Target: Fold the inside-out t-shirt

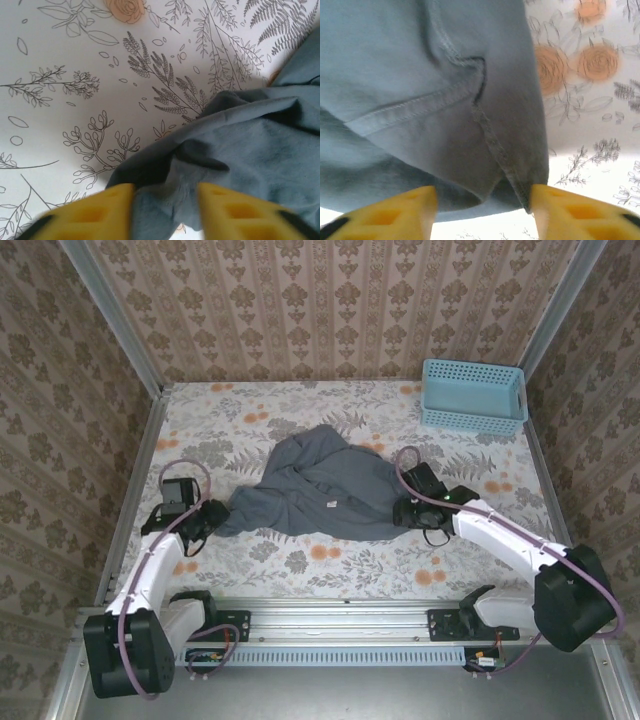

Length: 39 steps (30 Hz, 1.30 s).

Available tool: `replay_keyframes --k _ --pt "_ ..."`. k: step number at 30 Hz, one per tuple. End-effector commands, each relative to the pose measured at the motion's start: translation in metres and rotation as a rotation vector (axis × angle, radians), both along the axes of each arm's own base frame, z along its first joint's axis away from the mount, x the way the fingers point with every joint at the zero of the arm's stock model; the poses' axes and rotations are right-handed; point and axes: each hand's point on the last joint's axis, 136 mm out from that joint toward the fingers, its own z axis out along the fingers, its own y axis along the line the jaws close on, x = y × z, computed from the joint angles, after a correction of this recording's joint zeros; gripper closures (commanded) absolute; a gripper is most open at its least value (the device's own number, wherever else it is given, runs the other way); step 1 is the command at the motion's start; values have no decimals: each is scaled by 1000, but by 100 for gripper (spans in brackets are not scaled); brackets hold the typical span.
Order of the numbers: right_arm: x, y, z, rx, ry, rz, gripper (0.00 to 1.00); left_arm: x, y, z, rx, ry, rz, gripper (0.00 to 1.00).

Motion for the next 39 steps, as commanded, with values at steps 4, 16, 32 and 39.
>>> replay_keyframes --k 4,16,32,39 --pt "55 -4 55 24 -135 -44 38 18 11 44 95 -2 11 33" --pt "90 -8 17 17 -42 -82 36 35 -67 27 290 129 -268 15" --pt "82 -8 -20 -11 69 -68 45 68 -86 -11 320 138 -331 57" --pt "73 -16 -31 -55 115 -81 42 69 -86 -5 302 99 -343 88"
